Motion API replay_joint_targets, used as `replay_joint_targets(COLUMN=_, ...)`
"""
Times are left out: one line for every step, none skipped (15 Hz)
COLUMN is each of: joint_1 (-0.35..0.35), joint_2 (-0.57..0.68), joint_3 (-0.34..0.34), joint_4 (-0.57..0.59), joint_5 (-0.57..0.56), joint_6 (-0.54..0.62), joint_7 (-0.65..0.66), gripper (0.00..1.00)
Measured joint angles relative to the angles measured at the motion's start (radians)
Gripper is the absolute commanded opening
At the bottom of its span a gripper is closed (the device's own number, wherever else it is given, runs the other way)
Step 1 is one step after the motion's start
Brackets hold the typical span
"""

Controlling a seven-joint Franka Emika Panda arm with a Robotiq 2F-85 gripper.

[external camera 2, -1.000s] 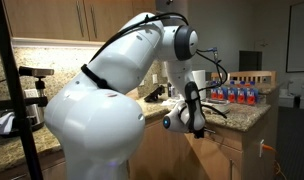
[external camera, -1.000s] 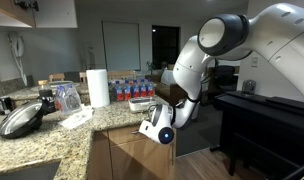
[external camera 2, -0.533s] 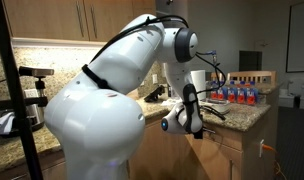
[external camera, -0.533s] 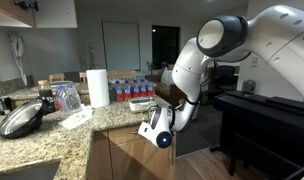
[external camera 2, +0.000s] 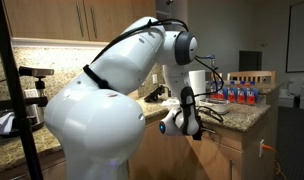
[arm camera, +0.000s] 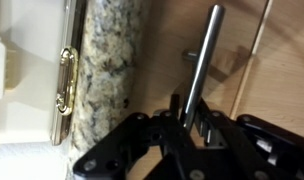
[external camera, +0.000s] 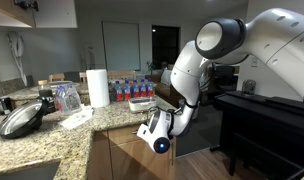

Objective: Open the drawer

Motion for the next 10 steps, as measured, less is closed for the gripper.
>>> replay_joint_targets(joint_1=0.001, joint_2=0.002, joint_3=0.001, joint_4=0.0, joint_5=0.004, joint_6=-0.008, joint_7=0.0, gripper=0.11)
replay_joint_targets(joint_1=0.003, joint_2=0.004, joint_3=0.002, joint_4=0.0, joint_5=0.007, joint_6=-0.016, joint_7=0.0, gripper=0.11)
replay_joint_targets(joint_1=0.005, joint_2=0.006, joint_3=0.002, joint_4=0.0, joint_5=0.01, joint_6=-0.025, joint_7=0.0, gripper=0.11)
replay_joint_targets(joint_1=0.007, joint_2=0.008, joint_3=0.003, joint_4=0.0, joint_5=0.011, joint_6=-0.032, joint_7=0.0, gripper=0.1)
replay_joint_targets(joint_1=0.007, joint_2=0.01, joint_3=0.005, joint_4=0.0, joint_5=0.013, joint_6=-0.039, joint_7=0.001, gripper=0.1)
replay_joint_targets(joint_1=0.007, joint_2=0.012, joint_3=0.006, joint_4=0.001, joint_5=0.015, joint_6=-0.045, joint_7=0.002, gripper=0.11)
replay_joint_targets(joint_1=0.007, joint_2=0.013, joint_3=0.008, joint_4=0.001, joint_5=0.016, joint_6=-0.05, joint_7=0.003, gripper=0.11)
replay_joint_targets(joint_1=0.007, joint_2=0.015, joint_3=0.009, joint_4=0.001, joint_5=0.017, joint_6=-0.055, joint_7=0.004, gripper=0.11)
replay_joint_targets(joint_1=0.007, joint_2=0.016, joint_3=0.01, joint_4=0.001, joint_5=0.017, joint_6=-0.059, joint_7=0.005, gripper=0.11)
replay_joint_targets(joint_1=0.007, joint_2=0.017, joint_3=0.01, joint_4=0.001, joint_5=0.017, joint_6=-0.063, joint_7=0.005, gripper=0.11)
